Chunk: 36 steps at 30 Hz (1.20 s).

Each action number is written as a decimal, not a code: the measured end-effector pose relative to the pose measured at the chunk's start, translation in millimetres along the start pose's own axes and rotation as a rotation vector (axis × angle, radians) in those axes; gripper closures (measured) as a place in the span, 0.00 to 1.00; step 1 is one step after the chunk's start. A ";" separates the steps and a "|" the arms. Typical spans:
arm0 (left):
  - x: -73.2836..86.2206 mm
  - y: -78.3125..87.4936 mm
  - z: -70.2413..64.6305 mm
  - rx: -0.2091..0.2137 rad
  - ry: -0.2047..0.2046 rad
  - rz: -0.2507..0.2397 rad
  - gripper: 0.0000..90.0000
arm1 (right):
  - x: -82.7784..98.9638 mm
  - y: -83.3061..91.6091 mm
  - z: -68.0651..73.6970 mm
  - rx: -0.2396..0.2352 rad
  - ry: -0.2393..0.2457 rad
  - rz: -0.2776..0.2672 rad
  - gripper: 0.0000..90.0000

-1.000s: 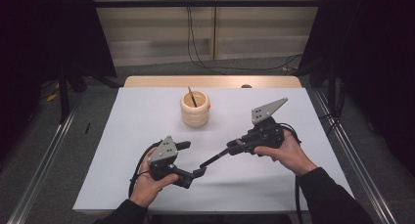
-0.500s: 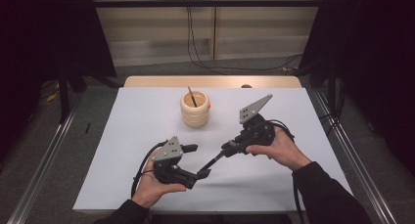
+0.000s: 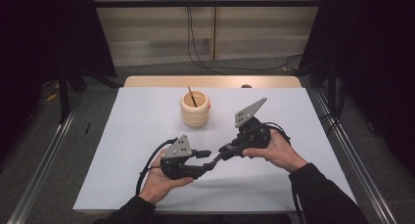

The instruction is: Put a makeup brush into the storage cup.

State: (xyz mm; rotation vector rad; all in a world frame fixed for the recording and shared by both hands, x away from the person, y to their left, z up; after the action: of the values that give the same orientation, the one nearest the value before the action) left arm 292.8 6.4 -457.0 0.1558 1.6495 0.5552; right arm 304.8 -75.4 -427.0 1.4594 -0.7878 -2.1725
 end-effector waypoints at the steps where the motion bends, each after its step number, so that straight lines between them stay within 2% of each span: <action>1: -0.7 -1.4 -0.6 0.003 0.000 0.004 0.70 | 0.3 -0.7 0.2 -0.002 -0.003 -0.002 0.86; 5: -1.8 -5.2 -2.9 0.022 0.003 0.022 0.76 | 1.5 -1.9 0.6 -0.007 0.001 0.002 0.86; 8: -2.7 -7.5 -4.3 0.034 -0.012 0.037 0.80 | 2.0 -2.6 0.7 -0.005 -0.005 0.007 0.86; 9: -3.6 -8.5 -5.9 0.039 -0.002 0.030 0.82 | 2.2 -2.7 0.6 -0.003 -0.003 0.007 0.86; 12: -2.6 -9.6 -6.2 0.045 -0.019 0.046 0.84 | 3.0 -2.8 0.9 -0.002 -0.005 0.009 0.86; 17: -2.3 -10.8 -6.4 0.039 -0.013 0.048 0.85 | 4.0 -5.0 0.3 -0.005 -0.004 0.002 0.86; 19: -1.6 -11.2 -7.4 0.045 -0.020 0.052 0.85 | 4.5 -5.3 0.5 -0.005 -0.006 0.002 0.86; 21: 0.8 -10.9 -8.3 0.050 -0.042 0.079 0.86 | 5.0 -6.5 1.3 -0.014 -0.004 0.000 0.86; 22: 0.8 -11.1 -8.5 0.046 -0.028 0.075 0.87 | 5.9 -7.4 1.9 -0.012 -0.001 0.005 0.86; 24: 1.3 -11.3 -8.1 0.047 -0.027 0.077 0.87 | 6.3 -8.1 1.9 -0.014 -0.001 0.004 0.86; 33: -0.5 -10.8 -8.4 0.060 -0.007 0.050 0.87 | 6.0 -6.9 1.6 -0.023 -0.008 -0.063 0.86; 36: 0.9 -10.3 -8.8 0.062 -0.013 0.068 0.87 | 6.8 -6.8 1.7 -0.025 -0.010 -0.069 0.85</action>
State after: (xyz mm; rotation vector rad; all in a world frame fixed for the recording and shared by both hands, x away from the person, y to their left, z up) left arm 286.3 -4.6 -461.8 0.2616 1.6544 0.5538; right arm 300.6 -74.0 -435.7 1.4844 -0.7218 -2.2340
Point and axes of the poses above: each handheld gripper's, and its own axes: y roughly backward along the jaws, x roughly out of its underside, z roughly to its left, the point moved 10 cm from there along -y, roughly forward along the jaws, and after that the axes turned 1 degree about -y, right-handed, at the moved point
